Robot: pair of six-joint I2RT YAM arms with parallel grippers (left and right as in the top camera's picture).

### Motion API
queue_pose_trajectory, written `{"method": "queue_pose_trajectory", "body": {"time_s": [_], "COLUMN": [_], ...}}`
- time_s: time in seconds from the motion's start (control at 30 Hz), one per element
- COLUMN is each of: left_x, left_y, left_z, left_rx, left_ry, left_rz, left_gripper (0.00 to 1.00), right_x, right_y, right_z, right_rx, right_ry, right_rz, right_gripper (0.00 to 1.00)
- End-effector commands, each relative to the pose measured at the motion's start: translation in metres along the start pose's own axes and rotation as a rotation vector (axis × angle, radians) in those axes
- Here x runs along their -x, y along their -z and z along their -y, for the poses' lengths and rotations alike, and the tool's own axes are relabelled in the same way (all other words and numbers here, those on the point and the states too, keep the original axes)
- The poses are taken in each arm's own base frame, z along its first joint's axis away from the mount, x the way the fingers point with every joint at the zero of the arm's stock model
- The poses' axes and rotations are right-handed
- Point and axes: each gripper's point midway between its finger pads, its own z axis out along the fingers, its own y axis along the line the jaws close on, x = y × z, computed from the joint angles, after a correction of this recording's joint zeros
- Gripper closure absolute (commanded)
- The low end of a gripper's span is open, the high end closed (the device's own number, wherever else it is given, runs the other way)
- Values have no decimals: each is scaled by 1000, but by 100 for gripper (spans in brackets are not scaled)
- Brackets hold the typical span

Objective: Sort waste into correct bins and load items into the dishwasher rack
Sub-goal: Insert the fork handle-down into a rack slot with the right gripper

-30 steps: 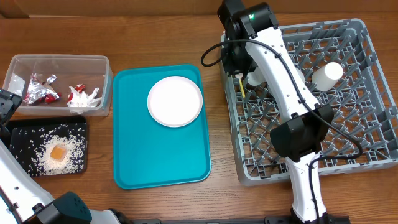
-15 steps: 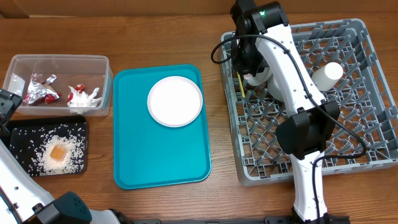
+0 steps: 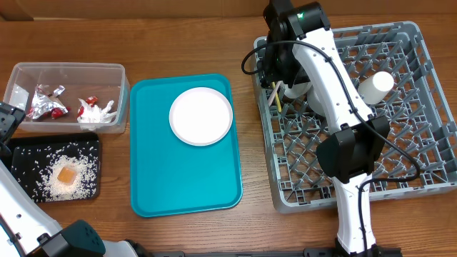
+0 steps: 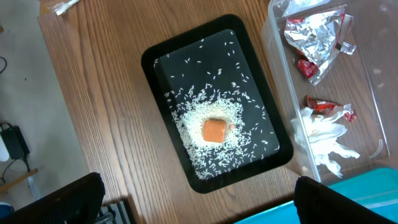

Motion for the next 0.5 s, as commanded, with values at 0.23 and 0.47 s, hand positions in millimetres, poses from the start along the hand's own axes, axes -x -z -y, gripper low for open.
{"method": "queue_pose_trajectory", "body": {"time_s": [0.23,0.47], "left_x": [0,0], "left_y": [3,3], "left_z": [0,0], "left_rx": [-8,-8], "left_ry": [15,16], "left_rz": [5,5], "left_gripper": [0,0], "right_x": [3,25], "right_y": [4,3], "right_z": [-14,0], "right_rx": [17,-13], "right_ry": [4,-90], "right_rz": [24,105], "right_gripper": [17,15]}}
